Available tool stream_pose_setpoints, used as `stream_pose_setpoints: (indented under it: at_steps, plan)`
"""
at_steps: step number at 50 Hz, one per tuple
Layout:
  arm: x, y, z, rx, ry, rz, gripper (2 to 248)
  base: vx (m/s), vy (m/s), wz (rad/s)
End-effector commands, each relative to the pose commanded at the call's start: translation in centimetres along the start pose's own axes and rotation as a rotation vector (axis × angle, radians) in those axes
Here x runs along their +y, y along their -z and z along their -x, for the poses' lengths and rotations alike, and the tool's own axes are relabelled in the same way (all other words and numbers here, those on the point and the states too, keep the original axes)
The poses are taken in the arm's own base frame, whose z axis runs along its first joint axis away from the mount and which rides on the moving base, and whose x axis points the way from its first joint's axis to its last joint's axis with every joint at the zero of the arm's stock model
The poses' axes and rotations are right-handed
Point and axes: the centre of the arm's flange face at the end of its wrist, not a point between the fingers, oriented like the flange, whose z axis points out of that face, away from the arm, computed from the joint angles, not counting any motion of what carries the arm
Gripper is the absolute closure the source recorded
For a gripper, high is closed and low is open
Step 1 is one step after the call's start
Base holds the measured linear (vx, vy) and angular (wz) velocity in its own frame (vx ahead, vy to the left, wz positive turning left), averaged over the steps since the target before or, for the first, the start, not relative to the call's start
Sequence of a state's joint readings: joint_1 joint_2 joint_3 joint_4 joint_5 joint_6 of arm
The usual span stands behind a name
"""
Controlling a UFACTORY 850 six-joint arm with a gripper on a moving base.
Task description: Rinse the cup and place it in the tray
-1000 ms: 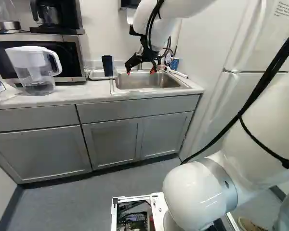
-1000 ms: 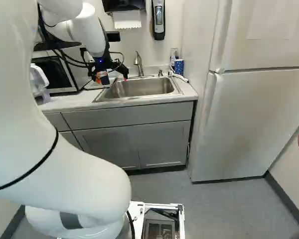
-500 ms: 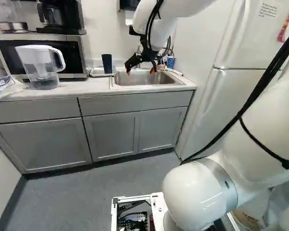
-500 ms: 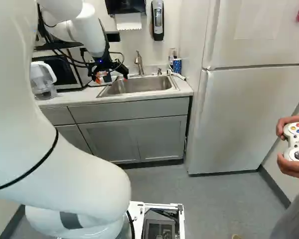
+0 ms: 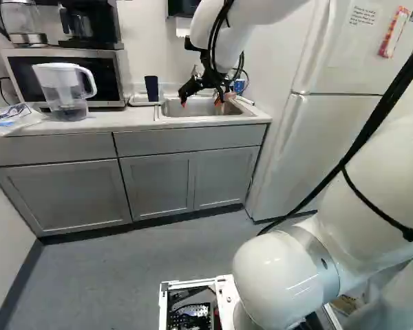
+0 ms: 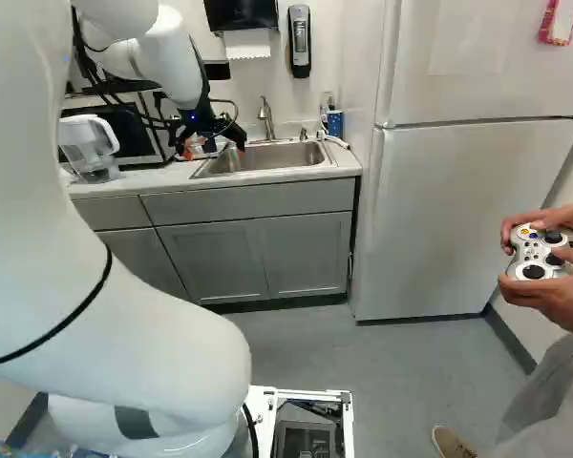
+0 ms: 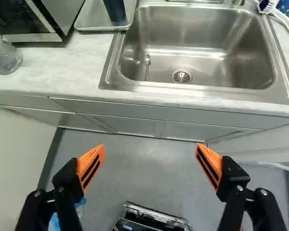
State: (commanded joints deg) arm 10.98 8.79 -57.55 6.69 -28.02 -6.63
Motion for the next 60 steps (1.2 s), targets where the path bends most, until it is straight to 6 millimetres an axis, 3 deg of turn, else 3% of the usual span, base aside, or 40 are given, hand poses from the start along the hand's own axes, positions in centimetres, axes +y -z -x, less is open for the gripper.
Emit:
stream_pose_setpoints:
  at_steps: [60]
  plan:
    - [0.31, -0.63, 0.65, 0.015, -0.006, 0.009, 3, -0.005, -0.001, 0.0]
